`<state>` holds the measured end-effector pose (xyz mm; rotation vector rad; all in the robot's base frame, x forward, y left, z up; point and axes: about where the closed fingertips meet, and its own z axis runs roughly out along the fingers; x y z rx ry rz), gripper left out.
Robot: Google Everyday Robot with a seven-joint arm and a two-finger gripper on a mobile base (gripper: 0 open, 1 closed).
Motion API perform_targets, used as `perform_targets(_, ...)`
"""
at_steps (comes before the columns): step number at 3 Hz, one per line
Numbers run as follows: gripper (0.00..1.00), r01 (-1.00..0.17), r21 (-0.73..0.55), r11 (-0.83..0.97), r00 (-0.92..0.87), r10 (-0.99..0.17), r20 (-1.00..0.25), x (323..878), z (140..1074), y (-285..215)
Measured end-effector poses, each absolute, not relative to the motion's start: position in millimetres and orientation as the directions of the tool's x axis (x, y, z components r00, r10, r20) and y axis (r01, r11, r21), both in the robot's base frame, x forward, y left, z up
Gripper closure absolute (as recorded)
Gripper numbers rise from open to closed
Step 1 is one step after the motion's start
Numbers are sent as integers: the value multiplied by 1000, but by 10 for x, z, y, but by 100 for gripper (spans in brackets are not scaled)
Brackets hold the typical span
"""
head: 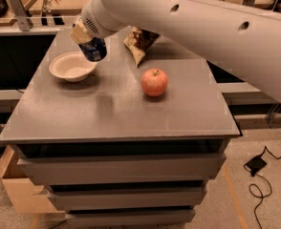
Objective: Pick pepsi can from paper bowl and place on counter
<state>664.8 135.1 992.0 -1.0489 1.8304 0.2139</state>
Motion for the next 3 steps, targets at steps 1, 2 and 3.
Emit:
perform_targets(1,100,-731,-258,632,-221,-577,-786,6539,9835,1176)
perform_targets(2,100,-735,-205,647,-293,-575,-764,6472,9602,1068)
perform_targets(3,100,-741,-148,654,-343,-560,-754,6448,9303,1042)
